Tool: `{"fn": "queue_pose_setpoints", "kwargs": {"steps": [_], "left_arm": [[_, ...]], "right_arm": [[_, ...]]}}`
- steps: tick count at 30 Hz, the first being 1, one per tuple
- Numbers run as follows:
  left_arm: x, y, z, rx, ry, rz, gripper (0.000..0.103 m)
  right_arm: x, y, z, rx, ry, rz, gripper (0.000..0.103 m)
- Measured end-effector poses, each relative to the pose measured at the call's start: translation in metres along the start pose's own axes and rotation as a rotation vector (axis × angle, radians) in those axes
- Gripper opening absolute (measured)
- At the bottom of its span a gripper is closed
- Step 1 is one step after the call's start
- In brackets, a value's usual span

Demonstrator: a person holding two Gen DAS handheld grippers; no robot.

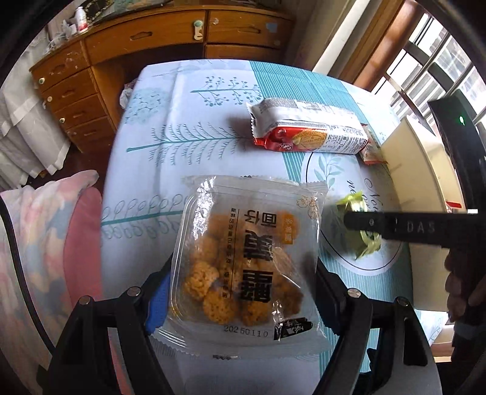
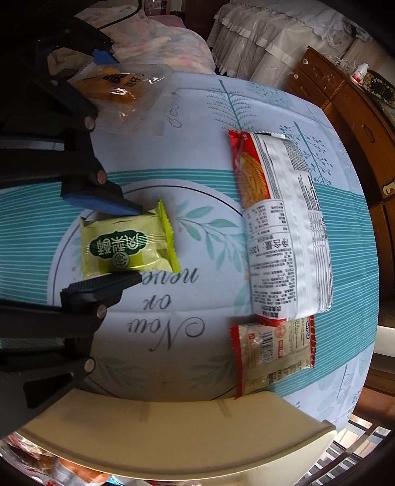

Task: Organize snacks
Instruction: 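Carry both held packs toward the cream tray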

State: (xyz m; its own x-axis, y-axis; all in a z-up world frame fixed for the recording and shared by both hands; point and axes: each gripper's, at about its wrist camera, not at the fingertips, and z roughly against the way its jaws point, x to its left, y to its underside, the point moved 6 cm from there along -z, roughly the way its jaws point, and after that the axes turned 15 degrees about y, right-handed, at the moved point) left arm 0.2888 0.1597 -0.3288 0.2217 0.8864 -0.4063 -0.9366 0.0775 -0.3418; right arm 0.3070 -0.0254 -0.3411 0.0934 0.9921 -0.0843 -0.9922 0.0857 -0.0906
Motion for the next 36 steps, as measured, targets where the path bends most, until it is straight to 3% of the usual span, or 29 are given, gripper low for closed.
{"fn": "queue_pose_setpoints", "kwargs": {"steps": [15,23,36], "left_arm": [[-0.055,0.019,0.063,-0.074,0.023,0.011,0.078],[-0.107,0.018,0.088,-0.144,0.034,-0.024,0.078],[-0.195,0.006,0.106,-0.275,0.025,-0.082,0.078]], "right_arm": [[-0.008,0.069,0.066,-0.099,-0.11,0.033,0.038],[-0.012,0.084,0.115,-0.277,-0.093,0.14,0.038],[-0.078,0.094,0.174,-0.518,-0.06,0.191,0.038]]}}
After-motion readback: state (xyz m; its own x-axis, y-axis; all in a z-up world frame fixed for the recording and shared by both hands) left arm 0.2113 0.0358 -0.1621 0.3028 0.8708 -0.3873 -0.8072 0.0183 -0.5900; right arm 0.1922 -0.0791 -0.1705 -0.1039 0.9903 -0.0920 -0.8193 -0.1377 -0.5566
